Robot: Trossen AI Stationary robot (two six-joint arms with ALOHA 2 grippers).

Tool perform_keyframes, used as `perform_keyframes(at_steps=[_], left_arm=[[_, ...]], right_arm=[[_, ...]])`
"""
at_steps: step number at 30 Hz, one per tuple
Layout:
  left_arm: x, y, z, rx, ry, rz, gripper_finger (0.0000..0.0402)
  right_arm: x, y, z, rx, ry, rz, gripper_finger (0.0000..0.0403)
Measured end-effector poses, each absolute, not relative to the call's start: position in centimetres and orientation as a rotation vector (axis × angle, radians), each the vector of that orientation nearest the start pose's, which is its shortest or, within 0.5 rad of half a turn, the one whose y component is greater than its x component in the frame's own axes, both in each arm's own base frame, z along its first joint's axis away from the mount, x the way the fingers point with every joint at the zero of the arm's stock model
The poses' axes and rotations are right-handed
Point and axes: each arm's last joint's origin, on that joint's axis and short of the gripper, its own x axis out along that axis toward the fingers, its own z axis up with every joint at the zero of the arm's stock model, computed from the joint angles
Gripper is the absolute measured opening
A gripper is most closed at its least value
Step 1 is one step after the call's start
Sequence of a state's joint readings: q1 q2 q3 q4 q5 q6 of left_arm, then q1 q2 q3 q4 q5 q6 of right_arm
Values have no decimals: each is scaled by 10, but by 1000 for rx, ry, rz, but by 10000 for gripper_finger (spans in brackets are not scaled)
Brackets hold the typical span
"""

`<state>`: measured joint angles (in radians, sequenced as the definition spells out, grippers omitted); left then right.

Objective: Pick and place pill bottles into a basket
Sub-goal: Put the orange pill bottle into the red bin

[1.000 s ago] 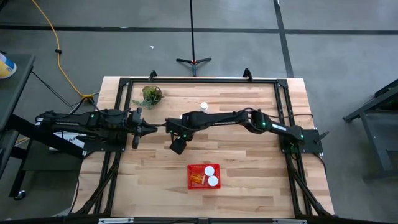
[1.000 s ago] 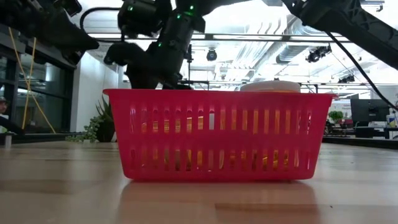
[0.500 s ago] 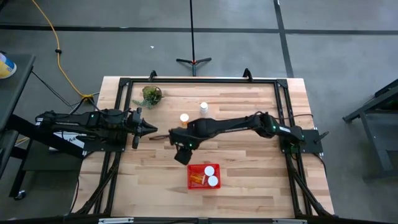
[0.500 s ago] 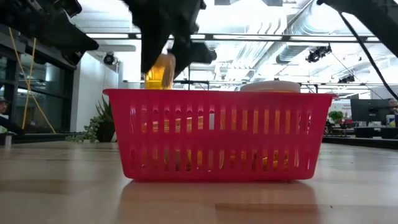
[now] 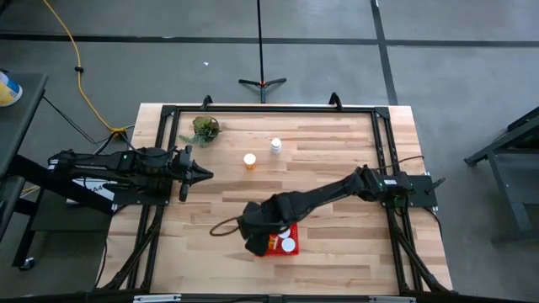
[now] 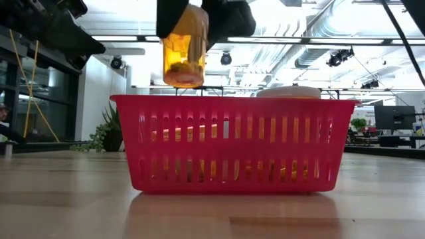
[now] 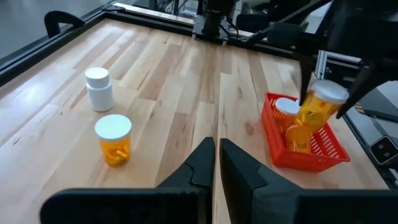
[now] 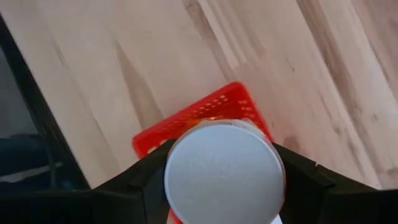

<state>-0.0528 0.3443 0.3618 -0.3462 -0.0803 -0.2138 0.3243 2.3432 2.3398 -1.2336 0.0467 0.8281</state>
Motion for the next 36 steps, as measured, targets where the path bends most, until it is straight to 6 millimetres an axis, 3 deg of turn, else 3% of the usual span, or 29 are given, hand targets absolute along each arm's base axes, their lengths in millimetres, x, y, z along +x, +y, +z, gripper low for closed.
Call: perform_keyframes(at_steps=[5,10,15,24,32,36], left_arm=[[107,-3,226,-190,324,62,60],[107,-3,226,-190,324,62,60],[107,-3,226,-190,323,61,60],[107,-3,226,-191,319,61,60],[107,-3,226,-191,318,60,60],[107,-3,226,-191,319,60,60]], right_arm=[[455,157,260,507,1206,-312,193],[455,156,260,501,1186,-352,198],[459,158,242,497,1235,-364,222],[464,164,216,496,1312,-372,193],[462,163,193,472,1406,-452,233],[457,161,197,454,1424,-488,226]])
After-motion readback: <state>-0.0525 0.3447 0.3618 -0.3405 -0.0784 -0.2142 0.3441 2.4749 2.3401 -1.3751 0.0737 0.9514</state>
